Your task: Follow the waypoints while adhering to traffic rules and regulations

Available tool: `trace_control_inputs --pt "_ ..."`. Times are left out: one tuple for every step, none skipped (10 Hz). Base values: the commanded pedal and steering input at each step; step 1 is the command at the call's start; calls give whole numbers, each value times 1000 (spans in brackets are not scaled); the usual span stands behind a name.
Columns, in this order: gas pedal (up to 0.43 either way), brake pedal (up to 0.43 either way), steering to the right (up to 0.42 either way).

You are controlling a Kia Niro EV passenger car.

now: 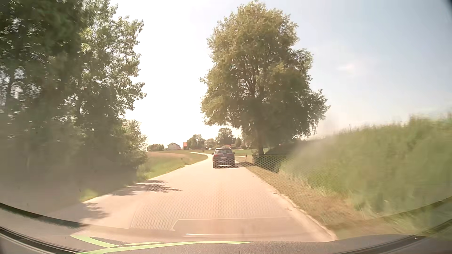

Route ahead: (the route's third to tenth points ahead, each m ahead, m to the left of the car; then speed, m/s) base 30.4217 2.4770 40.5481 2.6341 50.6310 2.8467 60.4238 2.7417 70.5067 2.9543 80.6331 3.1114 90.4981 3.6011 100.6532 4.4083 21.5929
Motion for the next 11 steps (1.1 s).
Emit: trace_control_inputs --pt "87 0 -1" --pt "87 0 -1" --pt "87 0 -1" --pt "87 0 -1" --pt "67 0 -1" --pt "59 0 -1" --pt "59 0 -1" --pt "59 0 -1" --pt "59 0 -1" --pt "59 0 -1" --pt "59 0 -1"
